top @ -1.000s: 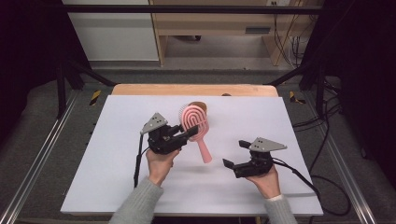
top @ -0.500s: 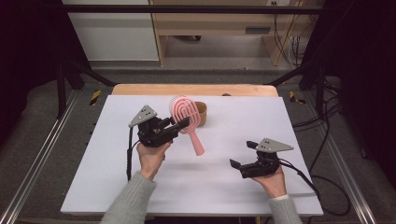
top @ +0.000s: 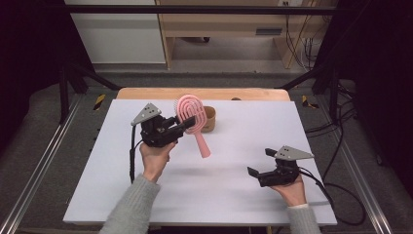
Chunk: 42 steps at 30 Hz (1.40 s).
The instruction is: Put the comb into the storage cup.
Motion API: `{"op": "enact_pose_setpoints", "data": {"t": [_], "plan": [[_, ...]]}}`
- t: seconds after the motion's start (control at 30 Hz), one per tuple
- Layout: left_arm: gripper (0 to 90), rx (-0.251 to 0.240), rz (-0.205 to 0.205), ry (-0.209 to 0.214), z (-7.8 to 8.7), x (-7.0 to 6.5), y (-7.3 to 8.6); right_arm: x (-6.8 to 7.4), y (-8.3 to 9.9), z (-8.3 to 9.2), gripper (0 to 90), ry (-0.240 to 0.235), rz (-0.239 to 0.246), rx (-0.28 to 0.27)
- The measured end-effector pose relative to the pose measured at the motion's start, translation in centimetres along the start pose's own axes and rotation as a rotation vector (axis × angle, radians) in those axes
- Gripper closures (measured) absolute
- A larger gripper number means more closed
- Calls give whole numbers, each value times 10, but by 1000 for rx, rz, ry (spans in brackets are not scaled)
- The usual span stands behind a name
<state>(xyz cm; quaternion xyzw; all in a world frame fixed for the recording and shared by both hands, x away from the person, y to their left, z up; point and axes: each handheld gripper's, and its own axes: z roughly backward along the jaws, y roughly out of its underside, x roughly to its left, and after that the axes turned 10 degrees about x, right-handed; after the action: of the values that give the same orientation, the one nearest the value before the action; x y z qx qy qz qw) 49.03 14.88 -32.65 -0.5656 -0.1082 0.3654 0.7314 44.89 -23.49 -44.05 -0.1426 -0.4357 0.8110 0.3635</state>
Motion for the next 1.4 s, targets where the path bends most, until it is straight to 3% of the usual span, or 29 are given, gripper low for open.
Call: {"op": "enact_pose_setpoints", "data": {"t": [0.67,1.4], "plan": [[631,-13,-11,-20,-1,3,-23,-13,11,10,1,-4,-29,-8],[631,-25,-21,-37,-7,7,-48,-15,13,12,4,-2,-37,-10]]}}
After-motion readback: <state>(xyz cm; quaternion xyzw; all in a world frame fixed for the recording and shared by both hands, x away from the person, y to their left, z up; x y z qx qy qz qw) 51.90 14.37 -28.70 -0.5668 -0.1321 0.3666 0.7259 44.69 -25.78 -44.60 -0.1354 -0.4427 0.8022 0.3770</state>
